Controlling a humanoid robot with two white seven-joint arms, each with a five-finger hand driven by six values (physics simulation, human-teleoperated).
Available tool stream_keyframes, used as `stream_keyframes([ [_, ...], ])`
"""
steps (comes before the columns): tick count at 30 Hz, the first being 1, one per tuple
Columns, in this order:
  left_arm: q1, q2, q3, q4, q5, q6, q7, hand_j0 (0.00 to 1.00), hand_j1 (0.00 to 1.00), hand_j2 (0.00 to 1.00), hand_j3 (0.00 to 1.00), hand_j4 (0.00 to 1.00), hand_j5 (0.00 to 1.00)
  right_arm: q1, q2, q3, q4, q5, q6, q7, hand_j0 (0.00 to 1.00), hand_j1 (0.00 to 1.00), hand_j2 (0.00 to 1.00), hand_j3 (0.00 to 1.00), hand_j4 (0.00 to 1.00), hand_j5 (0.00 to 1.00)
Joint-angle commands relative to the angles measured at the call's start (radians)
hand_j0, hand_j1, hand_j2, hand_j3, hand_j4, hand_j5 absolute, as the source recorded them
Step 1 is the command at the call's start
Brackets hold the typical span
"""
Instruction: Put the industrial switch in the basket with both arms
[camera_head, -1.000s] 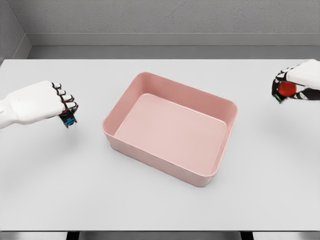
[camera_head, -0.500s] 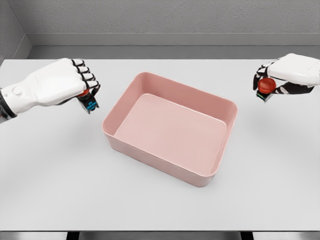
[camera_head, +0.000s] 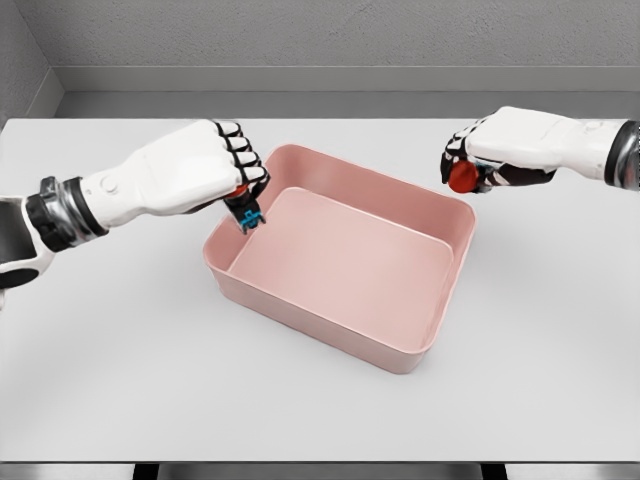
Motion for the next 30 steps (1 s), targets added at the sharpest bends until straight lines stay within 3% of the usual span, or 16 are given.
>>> stream_keyframes([
  [1, -0.009, -0.024, -0.050, 0.011, -0.010, -0.001, 0.004, 0.24, 0.24, 0.24, 0.24, 0.24, 0.24, -0.003, 0.017, 0.028, -0.001, -0.002, -0.006, -0.001, 0.51, 0.51, 0.51, 0.51, 0.51, 0.51],
  [7, -0.034, -0.079, -0.082, 0.051, -0.050, -0.001, 0.004, 0.30, 0.30, 0.30, 0.30, 0.30, 0.30, -0.037, 0.044, 0.046, -0.001, -0.003, -0.046, -0.001, 0.52, 0.52, 0.52, 0.52, 0.52, 0.52],
  [9, -0.034, -0.082, -0.084, 0.051, -0.050, -0.001, 0.004, 0.43, 0.43, 0.43, 0.43, 0.43, 0.43, -0.057, 0.058, 0.074, -0.001, -0.003, -0.047, -0.001, 0.53, 0.53, 0.53, 0.53, 0.53, 0.53],
  [10, -0.034, -0.091, -0.082, 0.051, -0.050, -0.001, 0.004, 0.63, 0.63, 0.63, 0.63, 0.63, 0.63, -0.057, 0.058, 0.075, -0.001, -0.002, -0.046, -0.001, 0.66, 0.66, 0.66, 0.66, 0.66, 0.66],
  [11, -0.034, -0.099, -0.086, 0.051, -0.050, -0.001, 0.004, 0.77, 0.77, 0.77, 0.77, 0.77, 0.77, -0.060, 0.056, 0.074, 0.001, -0.002, -0.032, -0.001, 0.99, 0.99, 0.99, 0.99, 0.99, 0.99],
  [15, -0.034, -0.108, -0.095, 0.051, -0.050, -0.001, 0.004, 0.97, 0.97, 0.97, 0.97, 0.97, 0.97, -0.063, 0.041, 0.042, 0.008, -0.006, -0.029, -0.001, 1.00, 1.00, 1.00, 1.00, 1.00, 1.00],
  [23, -0.043, -0.145, -0.133, 0.052, -0.050, -0.001, 0.004, 1.00, 1.00, 1.00, 1.00, 1.00, 1.00, -0.031, -0.057, -0.035, 0.012, -0.011, -0.041, -0.001, 1.00, 1.00, 1.00, 1.00, 1.00, 1.00],
  [27, -0.078, -0.163, -0.165, 0.074, -0.099, -0.001, 0.004, 1.00, 1.00, 1.00, 1.00, 1.00, 1.00, 0.181, -0.083, -0.225, 0.001, -0.011, -0.078, -0.001, 1.00, 1.00, 1.00, 1.00, 1.00, 1.00],
  [30, -0.106, -0.162, -0.202, 0.075, -0.142, -0.001, 0.004, 1.00, 1.00, 1.00, 1.00, 1.00, 1.00, 0.212, -0.083, -0.256, 0.001, -0.011, -0.136, -0.001, 1.00, 1.00, 1.00, 1.00, 1.00, 1.00],
])
